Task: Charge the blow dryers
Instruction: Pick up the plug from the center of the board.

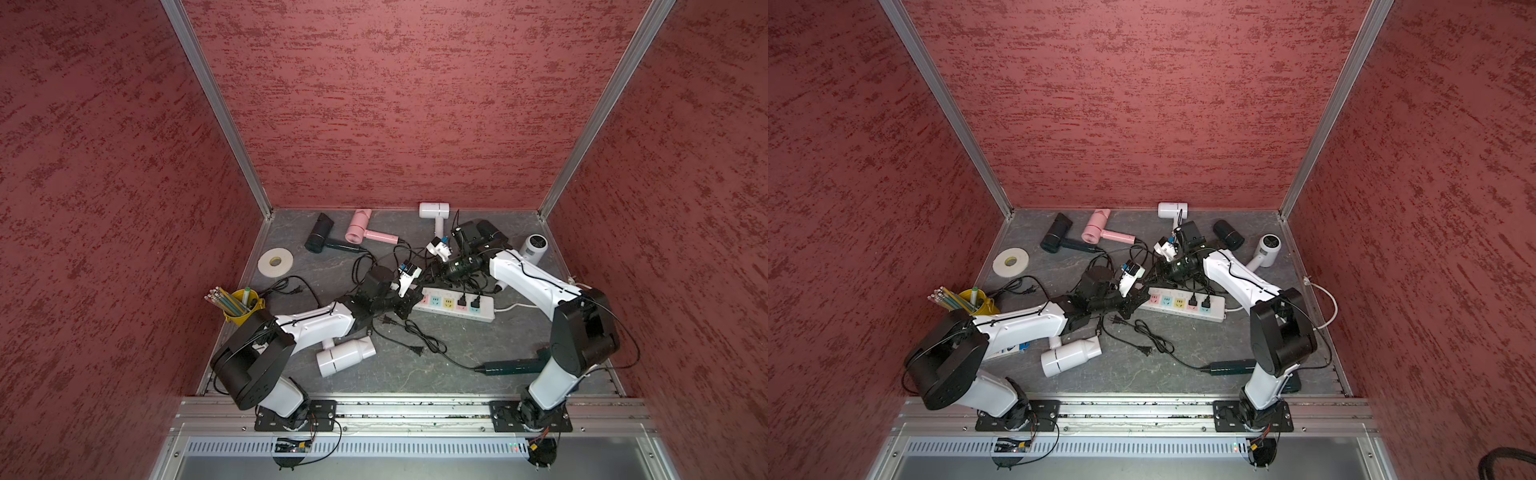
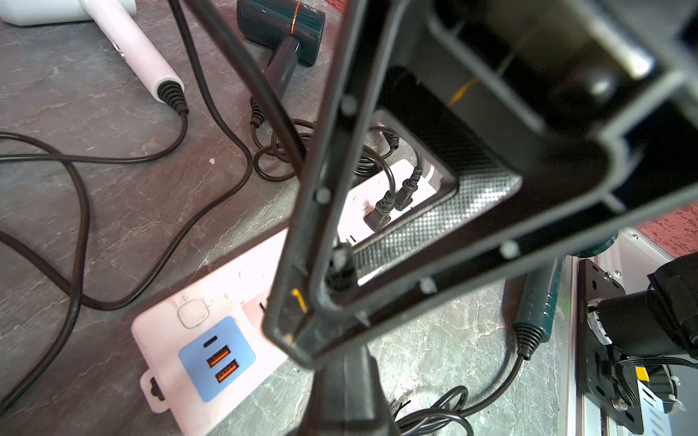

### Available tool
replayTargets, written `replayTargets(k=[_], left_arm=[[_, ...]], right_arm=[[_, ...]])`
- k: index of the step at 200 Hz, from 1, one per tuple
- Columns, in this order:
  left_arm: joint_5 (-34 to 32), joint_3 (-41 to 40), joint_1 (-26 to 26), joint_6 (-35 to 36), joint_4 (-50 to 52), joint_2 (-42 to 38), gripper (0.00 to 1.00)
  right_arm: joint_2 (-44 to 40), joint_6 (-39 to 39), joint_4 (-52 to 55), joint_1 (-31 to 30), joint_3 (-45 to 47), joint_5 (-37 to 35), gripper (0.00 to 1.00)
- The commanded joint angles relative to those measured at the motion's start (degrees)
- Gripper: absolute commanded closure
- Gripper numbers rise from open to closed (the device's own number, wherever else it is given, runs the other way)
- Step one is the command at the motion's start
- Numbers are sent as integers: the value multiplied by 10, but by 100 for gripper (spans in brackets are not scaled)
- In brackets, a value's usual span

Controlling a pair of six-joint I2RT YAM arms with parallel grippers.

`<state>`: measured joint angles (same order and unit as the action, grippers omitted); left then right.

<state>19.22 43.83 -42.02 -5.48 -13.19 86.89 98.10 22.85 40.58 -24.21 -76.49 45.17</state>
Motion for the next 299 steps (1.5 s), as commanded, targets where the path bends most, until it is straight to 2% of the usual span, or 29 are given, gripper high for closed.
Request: replayTargets(k=[1,85,126,134,147,170,192,222,266,299], left_arm=[[0,15,-3,13,-10,-12,95],[2,18,-3,13,-10,-4,95],[1,18,-2,12,-10,-5,94],[-2,17,-3,12,-10,-7,89],[-8,16,-2,10,-10,-11,68],[-20,13,0,3,-12,-17,38],[-30,7,6,-12,-19,-25,18],[-31,-14,34,-57,-49,-39,0],[-20,-41,102,-145,-81,-45,0],[7,-54,142,-191,-101,-42,0]], right_arm=[[9,-15,16,1,-13,18,76],[-8,-23,16,0,6,16,77],[-22,-28,8,1,17,11,95],[-26,-26,2,0,22,8,98],[-38,-17,-21,1,35,4,100],[-71,3,-64,0,58,-38,100],[-109,20,-117,0,93,-87,100],[-135,18,-154,-9,135,-185,100],[-145,14,-156,-56,142,-433,100],[-144,37,-146,-88,137,-575,100]])
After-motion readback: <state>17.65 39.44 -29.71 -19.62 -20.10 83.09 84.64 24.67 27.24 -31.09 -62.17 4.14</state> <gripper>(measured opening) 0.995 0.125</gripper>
